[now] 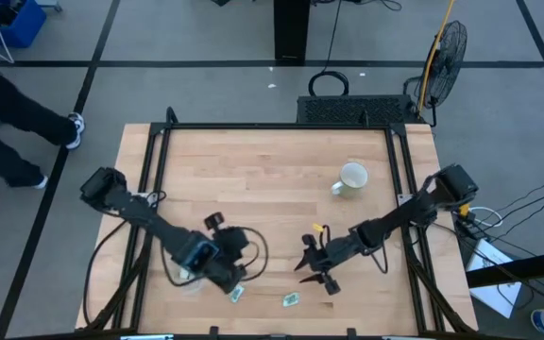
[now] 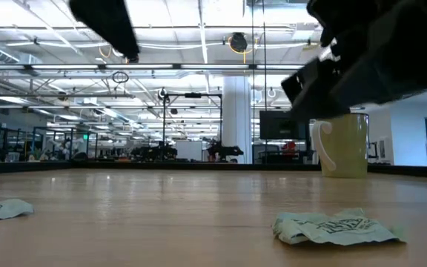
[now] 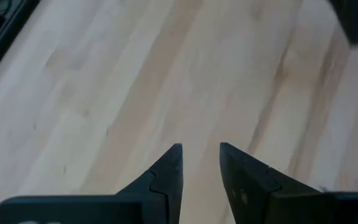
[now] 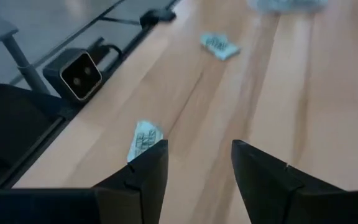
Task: Pick and place Stevia / Truvia into bins
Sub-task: Put the stevia packet into the transparent bin
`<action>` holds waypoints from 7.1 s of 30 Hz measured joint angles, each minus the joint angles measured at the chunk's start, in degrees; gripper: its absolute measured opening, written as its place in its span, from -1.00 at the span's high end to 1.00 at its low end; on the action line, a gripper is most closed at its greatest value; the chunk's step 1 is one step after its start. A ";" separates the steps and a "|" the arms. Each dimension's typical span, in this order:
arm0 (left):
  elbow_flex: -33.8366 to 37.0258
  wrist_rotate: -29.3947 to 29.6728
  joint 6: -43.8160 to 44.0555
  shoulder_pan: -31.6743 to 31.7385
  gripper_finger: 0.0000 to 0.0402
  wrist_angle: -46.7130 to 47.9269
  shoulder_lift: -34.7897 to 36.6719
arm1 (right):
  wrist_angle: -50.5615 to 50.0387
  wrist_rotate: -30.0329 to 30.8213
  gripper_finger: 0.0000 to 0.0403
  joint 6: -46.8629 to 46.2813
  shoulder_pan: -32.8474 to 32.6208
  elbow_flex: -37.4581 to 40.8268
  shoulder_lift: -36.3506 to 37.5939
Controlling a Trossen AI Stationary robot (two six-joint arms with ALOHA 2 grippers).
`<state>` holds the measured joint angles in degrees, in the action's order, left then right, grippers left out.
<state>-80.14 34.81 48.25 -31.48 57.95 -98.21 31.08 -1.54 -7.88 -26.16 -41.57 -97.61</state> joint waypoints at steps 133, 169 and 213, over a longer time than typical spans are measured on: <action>0.07 -18.22 20.38 -4.70 0.91 27.81 -8.39 | -25.02 -1.33 0.30 5.58 25.19 -4.59 10.08; 0.07 -10.71 31.46 -13.93 0.60 19.14 -8.11 | -22.31 -1.65 0.30 8.67 22.84 -3.36 10.07; 16.92 -27.26 12.28 -5.29 0.25 -31.60 -8.46 | -20.58 -1.48 0.30 14.58 18.61 -3.38 10.07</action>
<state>-63.22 7.55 60.53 -36.77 26.35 -106.67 10.50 -3.03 6.70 -7.55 -44.95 -87.55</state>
